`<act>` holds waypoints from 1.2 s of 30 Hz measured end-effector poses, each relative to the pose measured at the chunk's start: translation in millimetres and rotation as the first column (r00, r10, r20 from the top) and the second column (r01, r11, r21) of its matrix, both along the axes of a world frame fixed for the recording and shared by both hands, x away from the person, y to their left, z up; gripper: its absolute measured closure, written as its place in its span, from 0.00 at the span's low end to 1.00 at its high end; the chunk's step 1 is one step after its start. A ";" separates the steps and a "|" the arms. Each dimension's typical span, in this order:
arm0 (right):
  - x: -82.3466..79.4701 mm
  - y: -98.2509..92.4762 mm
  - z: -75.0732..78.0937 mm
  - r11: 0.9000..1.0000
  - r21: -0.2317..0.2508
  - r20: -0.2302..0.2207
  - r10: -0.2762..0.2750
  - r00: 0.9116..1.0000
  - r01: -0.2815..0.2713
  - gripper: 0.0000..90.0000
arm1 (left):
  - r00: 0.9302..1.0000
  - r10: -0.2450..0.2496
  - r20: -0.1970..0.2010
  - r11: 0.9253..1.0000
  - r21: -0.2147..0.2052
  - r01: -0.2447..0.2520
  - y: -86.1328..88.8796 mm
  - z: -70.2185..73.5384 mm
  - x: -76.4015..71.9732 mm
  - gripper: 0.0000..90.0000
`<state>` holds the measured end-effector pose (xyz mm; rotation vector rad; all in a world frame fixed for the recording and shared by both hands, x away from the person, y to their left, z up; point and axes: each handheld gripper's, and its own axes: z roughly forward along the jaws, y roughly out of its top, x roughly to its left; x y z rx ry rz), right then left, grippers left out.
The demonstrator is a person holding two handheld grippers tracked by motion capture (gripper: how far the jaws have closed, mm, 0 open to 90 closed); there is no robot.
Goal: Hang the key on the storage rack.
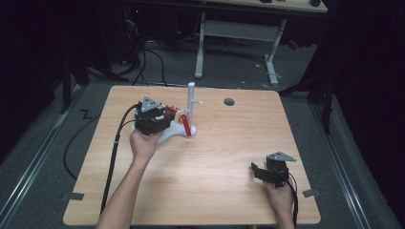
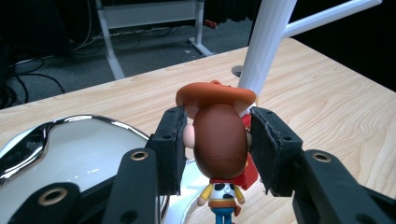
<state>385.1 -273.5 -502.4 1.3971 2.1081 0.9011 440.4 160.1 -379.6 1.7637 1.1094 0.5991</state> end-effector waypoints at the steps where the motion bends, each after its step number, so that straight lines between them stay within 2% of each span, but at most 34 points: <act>1: 0.0 0.0 0.0 1.000 0.000 0.000 0.000 1.000 0.000 0.34 | 1.000 0.001 -0.004 1.000 0.002 -0.001 0.3 -1.1 -0.4 0.63; 7: 0.0 0.2 0.0 1.000 -0.002 0.000 0.000 1.000 0.000 0.34 | 1.000 0.005 -0.013 1.000 0.019 -0.005 -2.4 -9.0 -0.7 0.63; 22: -0.1 0.1 0.0 1.000 -0.002 0.000 0.001 1.000 -0.001 0.34 | 1.000 -0.005 -0.027 1.000 0.028 0.006 -16.2 -23.8 1.5 0.63; 27: -0.1 0.1 0.0 1.000 -0.002 0.000 0.001 1.000 -0.001 0.34 | 1.000 -0.005 -0.031 1.000 0.018 0.006 -21.9 -29.0 3.8 0.63; 30: -0.1 0.1 0.0 1.000 -0.002 0.000 0.002 1.000 -0.002 0.34 | 0.999 -0.003 -0.032 1.000 -0.003 0.003 -23.3 -31.0 4.5 0.63; 36: -0.1 0.0 0.0 1.000 -0.002 0.000 0.003 1.000 -0.003 0.34 | 0.999 0.009 -0.042 1.000 -0.004 -0.009 -25.1 -37.7 6.8 0.63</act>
